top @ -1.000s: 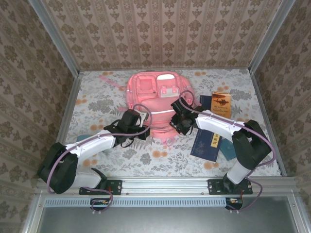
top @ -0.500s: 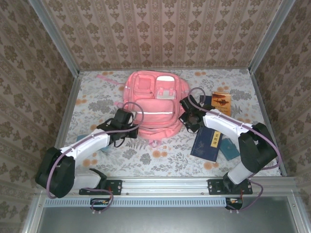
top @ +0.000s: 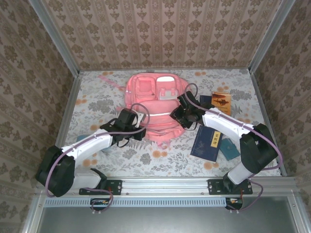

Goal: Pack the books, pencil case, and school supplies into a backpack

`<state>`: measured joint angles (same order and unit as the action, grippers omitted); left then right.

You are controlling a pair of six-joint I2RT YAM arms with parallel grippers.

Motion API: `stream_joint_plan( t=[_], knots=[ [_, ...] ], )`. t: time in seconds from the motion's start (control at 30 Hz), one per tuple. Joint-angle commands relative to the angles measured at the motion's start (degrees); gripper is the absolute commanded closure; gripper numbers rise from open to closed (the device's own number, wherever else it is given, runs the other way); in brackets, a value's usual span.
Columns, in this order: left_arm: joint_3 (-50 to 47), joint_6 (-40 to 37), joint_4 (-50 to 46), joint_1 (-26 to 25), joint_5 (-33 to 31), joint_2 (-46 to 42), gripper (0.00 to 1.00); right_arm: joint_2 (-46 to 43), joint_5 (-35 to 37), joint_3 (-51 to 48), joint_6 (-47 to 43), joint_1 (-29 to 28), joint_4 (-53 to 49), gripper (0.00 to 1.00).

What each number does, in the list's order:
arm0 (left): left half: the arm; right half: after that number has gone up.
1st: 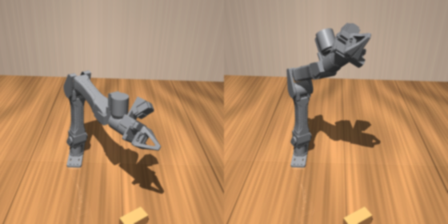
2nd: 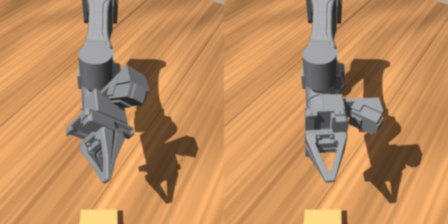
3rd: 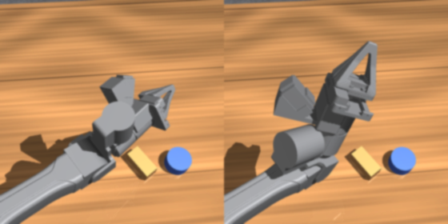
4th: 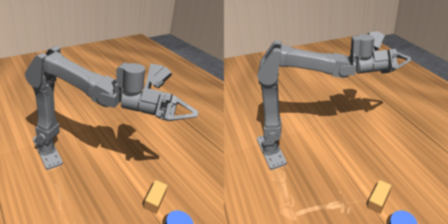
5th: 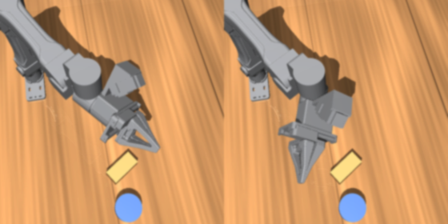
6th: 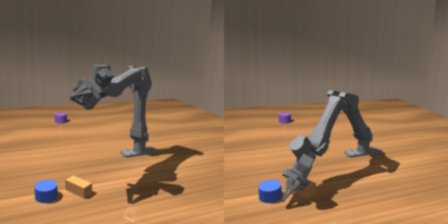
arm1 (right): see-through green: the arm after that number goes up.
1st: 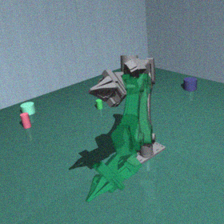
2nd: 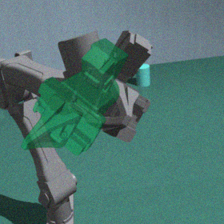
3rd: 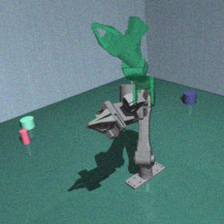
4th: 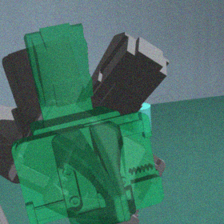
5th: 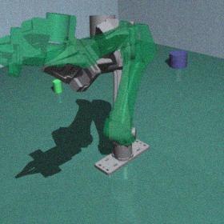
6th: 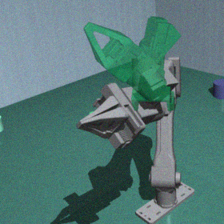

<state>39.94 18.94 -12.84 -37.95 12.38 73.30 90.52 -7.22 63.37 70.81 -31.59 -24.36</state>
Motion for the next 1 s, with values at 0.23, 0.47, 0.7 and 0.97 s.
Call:
stream_joint_plan(
  t=[0.23, 0.47, 0.7, 0.97],
  knots=[
    [4.0, 2.4, 8.1, -6.1, 2.8, 4.8, 1.0, 6.6, -8.4, -0.5, 14.0, -2.2, 8.3, 0.52],
    [5.4, 2.1, 7.7, -7.0, 2.0, 6.7, 1.0, 11.1, -6.1, 0.6, 16.6, -2.4, 8.0, 0.52],
    [5.8, -1.3, -2.8, -6.7, -4.3, 5.1, 1.0, 10.0, 0.1, 4.3, 10.7, -1.3, 2.9, 0.88],
    [5.2, -5.9, -11.4, -3.9, -9.2, 1.8, 1.0, 1.6, 0.5, 3.7, 1.1, 1.0, 0.7, 1.0]
  ],
)
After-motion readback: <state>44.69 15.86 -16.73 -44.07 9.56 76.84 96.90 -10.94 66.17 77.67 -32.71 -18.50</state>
